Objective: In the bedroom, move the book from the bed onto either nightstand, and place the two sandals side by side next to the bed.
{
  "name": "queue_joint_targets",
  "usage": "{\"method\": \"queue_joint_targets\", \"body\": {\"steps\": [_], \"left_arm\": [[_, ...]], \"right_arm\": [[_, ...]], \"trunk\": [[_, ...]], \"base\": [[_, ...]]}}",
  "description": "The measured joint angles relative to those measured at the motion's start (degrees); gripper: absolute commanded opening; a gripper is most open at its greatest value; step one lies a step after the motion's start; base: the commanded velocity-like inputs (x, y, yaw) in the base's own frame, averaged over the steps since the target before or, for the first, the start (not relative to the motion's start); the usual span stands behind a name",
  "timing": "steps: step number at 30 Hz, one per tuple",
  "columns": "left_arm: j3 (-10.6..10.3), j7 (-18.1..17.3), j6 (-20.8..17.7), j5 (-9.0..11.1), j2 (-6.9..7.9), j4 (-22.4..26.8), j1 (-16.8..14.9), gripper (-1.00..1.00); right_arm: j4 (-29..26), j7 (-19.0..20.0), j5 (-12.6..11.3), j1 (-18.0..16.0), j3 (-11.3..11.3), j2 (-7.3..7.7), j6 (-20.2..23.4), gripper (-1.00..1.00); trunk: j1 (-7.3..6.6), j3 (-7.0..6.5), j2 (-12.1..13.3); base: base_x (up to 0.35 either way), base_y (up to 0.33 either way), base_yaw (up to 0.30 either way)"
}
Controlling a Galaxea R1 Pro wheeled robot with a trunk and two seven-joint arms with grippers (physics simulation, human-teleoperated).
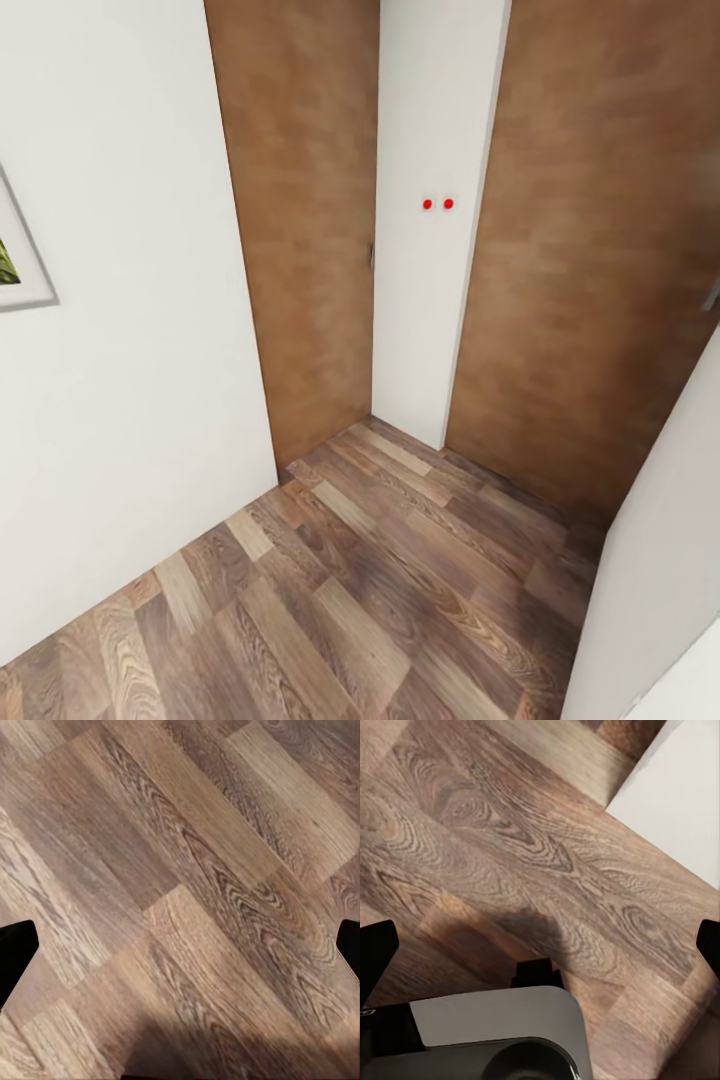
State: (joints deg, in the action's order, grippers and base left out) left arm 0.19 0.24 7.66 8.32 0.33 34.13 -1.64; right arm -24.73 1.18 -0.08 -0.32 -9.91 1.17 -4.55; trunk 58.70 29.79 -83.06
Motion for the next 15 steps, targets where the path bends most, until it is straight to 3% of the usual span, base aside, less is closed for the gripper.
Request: {"method": "queue_joint_targets", "body": {"steps": [15], "left_arm": [[0.0, 0.0, 0.0, 0.0, 0.00, 0.0, 0.0, 1.00]], "right_arm": [[0.0, 0.0, 0.0, 0.0, 0.0, -0.01, 0.0, 1.00]], "trunk": [[0.00, 0.00, 0.0]], "base": [[0.321, 0.000, 0.000]]}}
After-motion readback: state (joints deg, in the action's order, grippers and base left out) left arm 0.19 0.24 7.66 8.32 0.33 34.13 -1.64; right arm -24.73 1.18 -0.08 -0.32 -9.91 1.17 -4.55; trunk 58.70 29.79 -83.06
